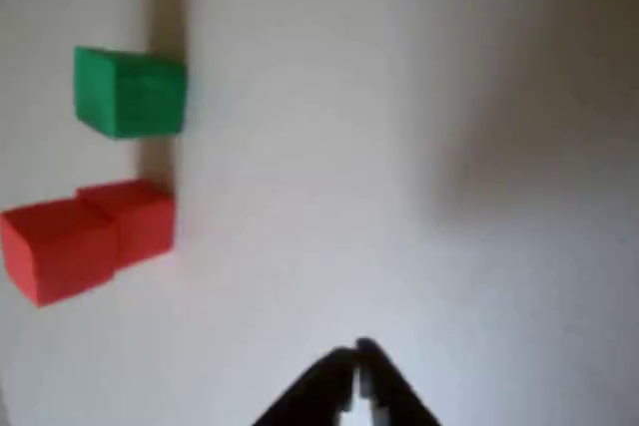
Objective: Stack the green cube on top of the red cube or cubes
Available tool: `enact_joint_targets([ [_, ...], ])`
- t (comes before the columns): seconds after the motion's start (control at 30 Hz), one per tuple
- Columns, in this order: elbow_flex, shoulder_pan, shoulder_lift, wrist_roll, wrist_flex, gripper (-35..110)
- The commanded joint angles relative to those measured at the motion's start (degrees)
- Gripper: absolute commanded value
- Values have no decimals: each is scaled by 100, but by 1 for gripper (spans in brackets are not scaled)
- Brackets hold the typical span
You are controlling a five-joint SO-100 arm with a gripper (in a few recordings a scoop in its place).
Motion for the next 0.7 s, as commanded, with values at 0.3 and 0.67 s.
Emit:
enact_joint_targets([
  [0.3,-1731,-79,-2039,-510,-677,18],
  [0.67,-6152,281,-8543,246,-747,27],
])
